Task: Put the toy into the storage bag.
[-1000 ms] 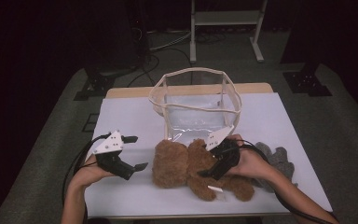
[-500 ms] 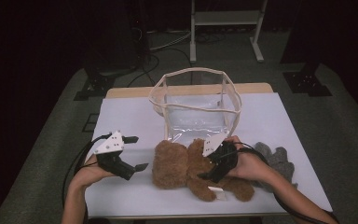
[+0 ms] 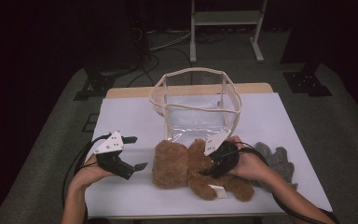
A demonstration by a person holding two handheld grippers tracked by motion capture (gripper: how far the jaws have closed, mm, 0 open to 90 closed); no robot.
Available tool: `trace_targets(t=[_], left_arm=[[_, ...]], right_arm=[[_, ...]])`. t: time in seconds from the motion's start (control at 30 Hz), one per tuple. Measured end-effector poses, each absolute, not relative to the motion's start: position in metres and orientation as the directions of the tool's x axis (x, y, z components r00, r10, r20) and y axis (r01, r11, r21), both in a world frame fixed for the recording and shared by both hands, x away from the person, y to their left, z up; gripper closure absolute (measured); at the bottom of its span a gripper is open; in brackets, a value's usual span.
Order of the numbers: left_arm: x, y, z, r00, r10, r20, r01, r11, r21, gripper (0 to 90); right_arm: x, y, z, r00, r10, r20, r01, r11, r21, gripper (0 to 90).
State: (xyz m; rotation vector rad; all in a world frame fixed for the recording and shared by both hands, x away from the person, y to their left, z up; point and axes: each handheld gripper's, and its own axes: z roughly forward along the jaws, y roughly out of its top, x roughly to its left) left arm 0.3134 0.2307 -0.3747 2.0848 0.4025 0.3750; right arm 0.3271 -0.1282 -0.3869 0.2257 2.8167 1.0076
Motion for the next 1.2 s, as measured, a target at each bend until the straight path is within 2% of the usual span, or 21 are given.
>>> trace_targets(t=[0.23, 0.53, 1.2], left_arm=[[0.313, 0.232, -0.374, 0.896, 0.430, 0.106, 0.136, -0.495, 0.858, 3.3], [0.314, 0.235, -0.374, 0.893, 0.437, 0.105, 0.138, -0.489, 0.861, 3.3], [0.314, 0.241, -0.375, 0.888, 0.449, 0.103, 0.144, -0.484, 0.863, 3.3]], right_arm=[[0.330, -0.131, -0.380, -0.979, 0.197, -0.053, 0.118, 0.755, 0.645, 47.4], [0.334, -0.134, -0.372, -0.979, 0.204, -0.020, 0.141, 0.739, 0.659, 53.3], [0.336, -0.147, -0.341, -0.979, 0.205, 0.009, 0.150, 0.683, 0.715, 55.9]])
